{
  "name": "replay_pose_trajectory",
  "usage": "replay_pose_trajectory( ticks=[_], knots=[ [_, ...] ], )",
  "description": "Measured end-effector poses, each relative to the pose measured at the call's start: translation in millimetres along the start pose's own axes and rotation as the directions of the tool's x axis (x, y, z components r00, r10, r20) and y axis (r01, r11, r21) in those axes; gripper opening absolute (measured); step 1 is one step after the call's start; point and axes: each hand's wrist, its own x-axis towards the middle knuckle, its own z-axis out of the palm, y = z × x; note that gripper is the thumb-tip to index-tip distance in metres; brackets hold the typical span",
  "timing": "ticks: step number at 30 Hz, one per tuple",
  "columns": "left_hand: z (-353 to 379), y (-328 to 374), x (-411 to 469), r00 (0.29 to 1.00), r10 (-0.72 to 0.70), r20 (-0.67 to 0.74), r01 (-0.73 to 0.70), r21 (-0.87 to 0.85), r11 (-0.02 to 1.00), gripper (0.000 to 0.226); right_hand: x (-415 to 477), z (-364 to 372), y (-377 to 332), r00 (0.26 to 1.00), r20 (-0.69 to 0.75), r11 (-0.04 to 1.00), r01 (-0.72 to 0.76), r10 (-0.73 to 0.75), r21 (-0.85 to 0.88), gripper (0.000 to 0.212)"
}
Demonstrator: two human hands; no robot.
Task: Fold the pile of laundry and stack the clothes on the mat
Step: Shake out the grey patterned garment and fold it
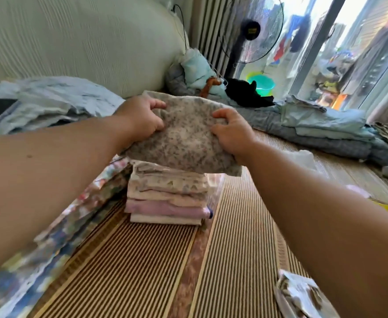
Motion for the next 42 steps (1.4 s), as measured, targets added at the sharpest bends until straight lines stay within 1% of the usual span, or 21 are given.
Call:
replay_pose_trajectory(
  ticks=[2,5,6,7,8,9,11,13,15,17,19,21,24,26,30,32,34,37,39,40,42],
  knots=[
    [16.0,-17.0,24.4,0.999,-0.030,0.032,0.027,0.102,0.994,0.055,24.7,18.0,13.6,0.997,0.074,0.992,0.003,0.006,-0.122,0.037],
    [47.8,-45.7,48.5,0.980,-0.113,0.163,0.069,0.258,0.964,0.043,45.4,46.3,39.8,0.985,0.170,0.946,0.063,-0.008,-0.318,0.039],
    [57.7,-55.2,52.7,0.966,-0.155,0.207,0.078,0.341,0.937,0.045,48.5,53.8,48.4,0.982,0.186,0.930,0.079,-0.012,-0.359,0.039],
    [65.6,-63.6,53.7,0.952,-0.203,0.230,0.087,0.430,0.899,0.056,49.7,59.6,55.9,0.979,0.202,0.910,0.092,-0.009,-0.405,0.039],
    [72.3,-70.5,52.9,0.941,-0.250,0.229,0.105,0.506,0.856,0.069,50.6,64.8,64.1,0.974,0.228,0.871,0.110,0.002,-0.479,0.040],
    [77.5,-74.7,52.0,0.940,-0.271,0.207,0.112,0.561,0.820,0.077,50.8,67.9,70.0,0.965,0.260,0.795,0.141,0.021,-0.590,0.042],
    [85.6,-77.2,45.3,0.947,-0.256,0.193,0.079,0.633,0.770,0.080,46.4,71.3,76.0,0.952,0.294,0.641,0.178,0.078,-0.747,0.042],
    [88.6,-72.7,37.8,0.955,-0.200,0.218,-0.001,0.679,0.735,0.076,37.6,70.9,75.3,0.959,0.276,0.602,0.181,0.069,-0.778,0.041],
    [84.2,-63.3,33.2,0.967,-0.109,0.229,-0.088,0.705,0.703,0.063,25.8,63.3,70.2,0.974,0.224,0.606,0.176,0.005,-0.776,0.042],
    [72.9,-50.1,27.3,0.975,-0.042,0.219,-0.120,0.675,0.728,0.056,12.4,47.4,62.4,0.985,0.168,0.649,0.145,-0.027,-0.746,0.043],
    [61.5,-33.5,15.2,0.975,-0.011,0.220,-0.134,0.635,0.761,0.061,-8.6,22.3,51.4,0.991,0.130,0.694,0.120,-0.038,-0.710,0.045],
    [56.0,-13.3,-4.6,0.971,0.021,0.236,-0.170,0.631,0.757,0.067,-40.2,-9.5,42.8,0.993,0.099,0.707,0.118,-0.069,-0.698,0.049],
    [60.1,18.5,-52.0,0.945,0.091,0.315,-0.274,0.604,0.749,0.073,-105.8,-63.3,45.6,0.992,0.062,0.711,0.123,-0.111,-0.692,0.052],
    [73.2,40.9,-99.3,0.895,0.177,0.410,-0.394,0.539,0.745,0.072,-162.9,-104.2,60.6,0.997,0.072,0.740,0.079,-0.041,-0.668,0.051],
    [116.3,77.1,-210.9,0.754,0.272,0.597,-0.565,0.379,0.733,0.065,-290.8,-158.8,107.3,0.969,0.091,0.737,-0.113,0.230,-0.667,0.044],
    [143.4,88.3,-264.8,0.667,0.281,0.690,-0.600,0.273,0.752,0.065,-352.8,-165.6,129.1,0.942,0.071,0.771,-0.223,0.327,-0.597,0.037],
    [168.4,96.5,-314.2,0.561,0.268,0.783,-0.623,0.186,0.759,0.069,-404.9,-162.0,143.5,0.903,0.067,0.782,-0.328,0.424,-0.530,0.045],
    [192.7,99.2,-365.8,0.403,0.239,0.884,-0.619,0.071,0.783,0.078,-453.8,-147.9,155.2,0.865,0.102,0.811,-0.411,0.491,-0.416,0.044],
    [199.3,98.4,-384.6,0.306,0.197,0.931,-0.639,0.047,0.768,0.085,-470.8,-139.0,160.0,0.884,0.133,0.813,-0.341,0.448,-0.472,0.048],
    [199.5,97.9,-390.0,0.307,0.197,0.931,-0.655,0.056,0.754,0.079,-474.7,-137.0,161.8,0.899,0.143,0.809,-0.292,0.414,-0.511,0.050],
    [196.7,97.4,-391.5,0.413,0.273,0.869,-0.642,0.066,0.764,0.040,-475.5,-136.1,164.9,0.913,0.132,0.812,-0.269,0.386,-0.518,0.047]
  ],
)
